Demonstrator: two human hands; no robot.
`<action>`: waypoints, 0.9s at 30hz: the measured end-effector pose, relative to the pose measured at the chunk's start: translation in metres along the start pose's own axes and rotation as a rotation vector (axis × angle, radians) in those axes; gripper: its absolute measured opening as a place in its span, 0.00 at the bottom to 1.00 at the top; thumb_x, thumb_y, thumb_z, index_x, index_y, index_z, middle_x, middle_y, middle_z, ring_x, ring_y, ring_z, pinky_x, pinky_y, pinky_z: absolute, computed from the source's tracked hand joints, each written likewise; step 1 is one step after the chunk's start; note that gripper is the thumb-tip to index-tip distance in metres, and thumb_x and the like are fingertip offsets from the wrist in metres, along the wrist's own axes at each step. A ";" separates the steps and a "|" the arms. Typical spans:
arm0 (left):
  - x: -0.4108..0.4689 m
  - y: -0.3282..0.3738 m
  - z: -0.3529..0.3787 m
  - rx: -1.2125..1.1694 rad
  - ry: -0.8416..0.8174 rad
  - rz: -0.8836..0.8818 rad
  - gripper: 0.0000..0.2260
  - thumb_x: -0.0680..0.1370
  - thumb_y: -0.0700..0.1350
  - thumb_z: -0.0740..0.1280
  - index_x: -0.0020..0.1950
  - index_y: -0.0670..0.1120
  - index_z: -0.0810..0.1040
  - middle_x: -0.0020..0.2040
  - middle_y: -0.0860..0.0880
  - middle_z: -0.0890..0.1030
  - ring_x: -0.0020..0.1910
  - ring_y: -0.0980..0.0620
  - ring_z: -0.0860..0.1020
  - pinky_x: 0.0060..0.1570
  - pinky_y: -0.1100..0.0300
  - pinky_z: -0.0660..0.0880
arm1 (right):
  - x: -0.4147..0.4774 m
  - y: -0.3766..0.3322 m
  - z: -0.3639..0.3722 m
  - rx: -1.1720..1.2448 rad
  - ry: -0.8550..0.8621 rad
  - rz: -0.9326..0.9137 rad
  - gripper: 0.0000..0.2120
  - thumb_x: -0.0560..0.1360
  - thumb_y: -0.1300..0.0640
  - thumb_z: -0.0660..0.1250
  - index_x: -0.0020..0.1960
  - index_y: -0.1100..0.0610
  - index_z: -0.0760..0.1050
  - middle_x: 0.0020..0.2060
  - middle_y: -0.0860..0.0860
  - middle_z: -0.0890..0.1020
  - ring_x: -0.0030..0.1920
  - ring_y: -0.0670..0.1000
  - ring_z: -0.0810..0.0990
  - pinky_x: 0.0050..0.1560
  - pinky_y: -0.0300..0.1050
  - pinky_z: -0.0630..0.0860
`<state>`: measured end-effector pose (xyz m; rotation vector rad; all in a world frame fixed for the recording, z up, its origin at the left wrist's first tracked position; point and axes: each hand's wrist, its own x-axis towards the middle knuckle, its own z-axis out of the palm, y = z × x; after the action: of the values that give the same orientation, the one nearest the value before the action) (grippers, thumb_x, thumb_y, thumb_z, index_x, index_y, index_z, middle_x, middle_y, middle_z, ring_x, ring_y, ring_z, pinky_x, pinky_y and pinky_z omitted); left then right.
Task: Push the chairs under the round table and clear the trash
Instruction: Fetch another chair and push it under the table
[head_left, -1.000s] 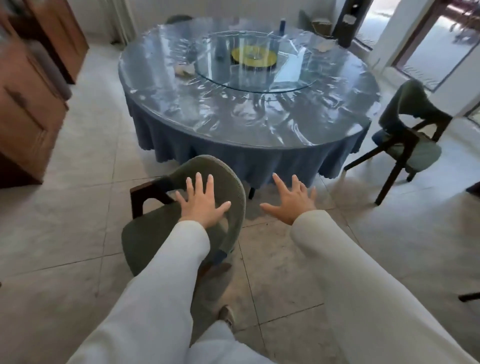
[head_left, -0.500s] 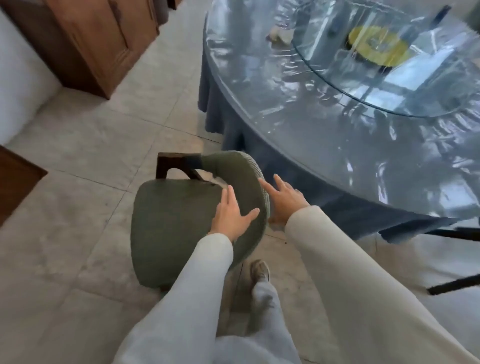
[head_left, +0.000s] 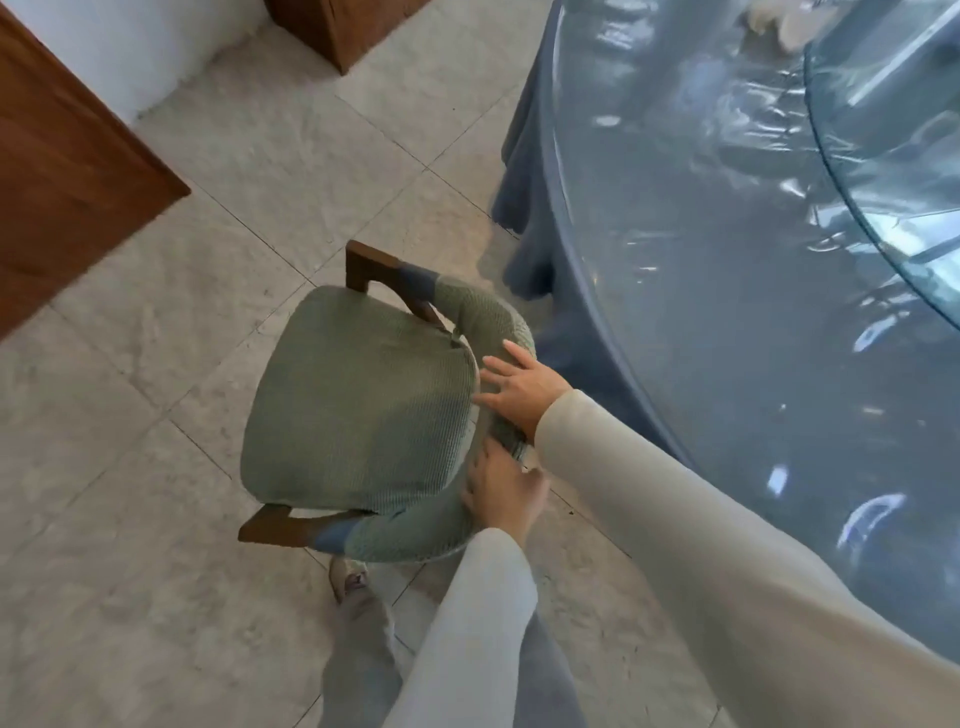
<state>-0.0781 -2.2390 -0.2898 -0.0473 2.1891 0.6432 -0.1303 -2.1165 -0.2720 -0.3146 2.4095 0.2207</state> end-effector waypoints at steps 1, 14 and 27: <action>0.000 0.001 0.001 0.002 0.033 -0.045 0.28 0.72 0.55 0.70 0.71 0.49 0.70 0.68 0.47 0.77 0.69 0.42 0.74 0.68 0.39 0.70 | 0.006 0.004 0.000 -0.032 -0.013 -0.033 0.26 0.79 0.52 0.66 0.76 0.46 0.67 0.76 0.53 0.68 0.81 0.56 0.51 0.78 0.64 0.38; 0.010 0.008 -0.029 0.373 -0.144 0.079 0.17 0.75 0.47 0.70 0.62 0.45 0.76 0.59 0.44 0.80 0.58 0.39 0.79 0.55 0.49 0.79 | 0.022 0.004 0.006 -0.067 -0.031 0.032 0.12 0.78 0.45 0.67 0.60 0.45 0.81 0.56 0.46 0.83 0.64 0.52 0.75 0.72 0.54 0.57; -0.005 -0.070 -0.090 0.739 -0.365 0.373 0.13 0.76 0.46 0.68 0.59 0.43 0.79 0.55 0.43 0.83 0.55 0.41 0.81 0.53 0.53 0.78 | 0.013 -0.107 0.002 0.100 -0.046 0.279 0.13 0.79 0.50 0.66 0.62 0.49 0.80 0.61 0.49 0.80 0.67 0.56 0.72 0.71 0.54 0.58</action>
<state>-0.1223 -2.3423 -0.2696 0.8126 1.9574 -0.0060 -0.1086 -2.2205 -0.2901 0.0731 2.4036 0.2286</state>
